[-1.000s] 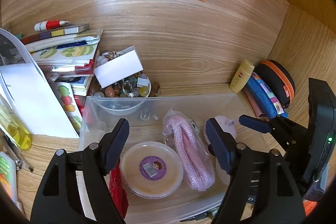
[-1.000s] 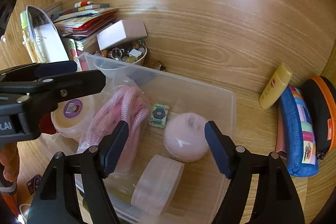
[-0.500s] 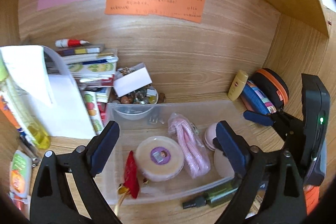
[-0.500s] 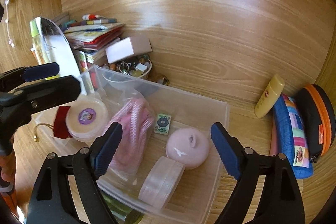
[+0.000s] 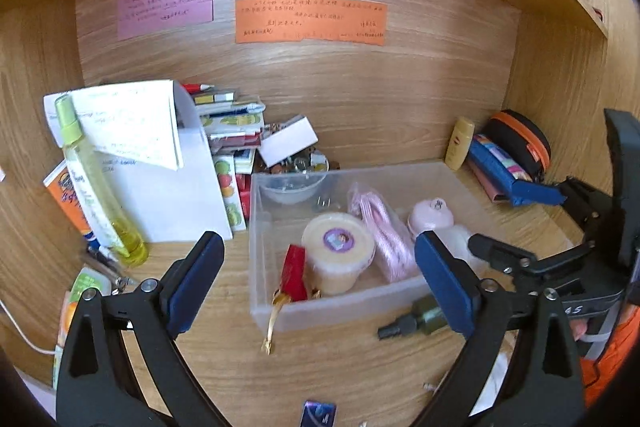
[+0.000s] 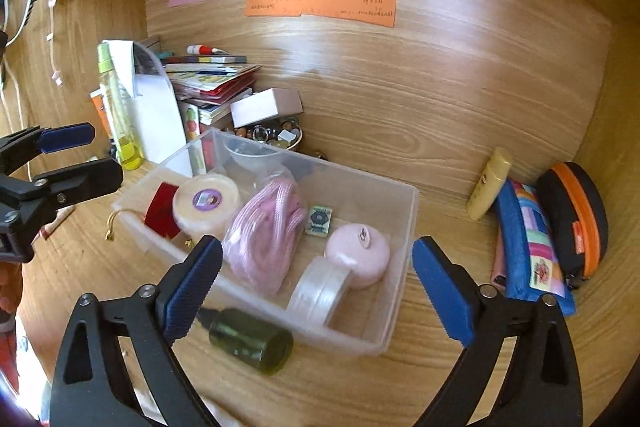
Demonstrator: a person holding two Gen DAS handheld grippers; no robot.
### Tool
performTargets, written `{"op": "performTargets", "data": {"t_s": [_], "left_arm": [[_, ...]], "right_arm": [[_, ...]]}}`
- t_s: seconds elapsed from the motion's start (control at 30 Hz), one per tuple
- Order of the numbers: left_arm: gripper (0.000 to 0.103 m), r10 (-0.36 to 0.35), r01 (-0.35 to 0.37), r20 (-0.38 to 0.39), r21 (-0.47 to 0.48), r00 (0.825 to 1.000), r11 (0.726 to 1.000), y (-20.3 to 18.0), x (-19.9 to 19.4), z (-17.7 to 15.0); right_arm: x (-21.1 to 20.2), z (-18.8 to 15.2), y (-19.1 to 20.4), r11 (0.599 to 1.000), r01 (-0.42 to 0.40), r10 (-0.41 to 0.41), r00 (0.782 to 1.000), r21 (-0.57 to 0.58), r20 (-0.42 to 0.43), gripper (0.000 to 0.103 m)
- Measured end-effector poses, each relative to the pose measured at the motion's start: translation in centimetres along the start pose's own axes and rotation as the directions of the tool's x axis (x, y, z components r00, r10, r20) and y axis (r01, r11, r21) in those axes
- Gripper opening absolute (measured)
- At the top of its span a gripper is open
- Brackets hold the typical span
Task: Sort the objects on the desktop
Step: 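Move both tools back over the loose items on the desk, then grasp the blue Max card box with the left tool while the right tool grasps the beige eraser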
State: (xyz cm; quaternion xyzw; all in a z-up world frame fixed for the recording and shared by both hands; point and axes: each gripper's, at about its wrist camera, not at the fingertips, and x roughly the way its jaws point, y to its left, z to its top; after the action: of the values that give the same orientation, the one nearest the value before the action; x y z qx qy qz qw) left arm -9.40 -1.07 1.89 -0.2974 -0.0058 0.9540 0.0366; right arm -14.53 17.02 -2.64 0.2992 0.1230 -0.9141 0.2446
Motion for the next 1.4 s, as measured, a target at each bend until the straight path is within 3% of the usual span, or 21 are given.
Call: {"op": "performTargets", "data": {"t_s": [0.27,0.53,0.93,1.23,1.33,1.4], "left_arm": [[0.097,0.044,-0.044,-0.02,0.001,0.999,0.999,1.1,-1.5,-2.8],[0.097,0.072,-0.075,-0.107,-0.023,0.992,0.997,3.2,-1.8,-6.4],[0.097,0.035,-0.047,-0.247,-0.043,0.968,0.998,3.7,-0.4,-11.1],[0.097,0.058,-0.048,-0.244,0.048,0.968,0.998,2.0,-0.2,-12.7],[0.087,0.027,-0.017,-0.263,0.042,0.965,0.999,1.9,0.2,-12.8],[0.074,0.019,-0.007,-0.286,0.042,0.958,0.999,1.9,0.6,-12.8]], "right_arm": [[-2.3,-2.4,0.5,1.0,0.013,-0.013,1.0,-0.017,-0.009,0.095],[-3.7,-5.7,-0.6,0.999,0.025,-0.024,0.999,0.025,-0.039,0.095],[-3.7,-11.1,-2.3,0.992,0.079,-0.064,0.986,0.094,-0.153,0.095],[-3.0,-13.2,-2.1,0.991,0.104,-0.083,0.974,0.089,-0.211,0.089],[-2.8,-13.2,-1.8,0.994,0.081,-0.062,0.973,0.078,-0.22,0.08],[-2.5,-13.2,-1.5,0.995,0.074,-0.058,0.972,0.062,-0.229,0.076]]}}
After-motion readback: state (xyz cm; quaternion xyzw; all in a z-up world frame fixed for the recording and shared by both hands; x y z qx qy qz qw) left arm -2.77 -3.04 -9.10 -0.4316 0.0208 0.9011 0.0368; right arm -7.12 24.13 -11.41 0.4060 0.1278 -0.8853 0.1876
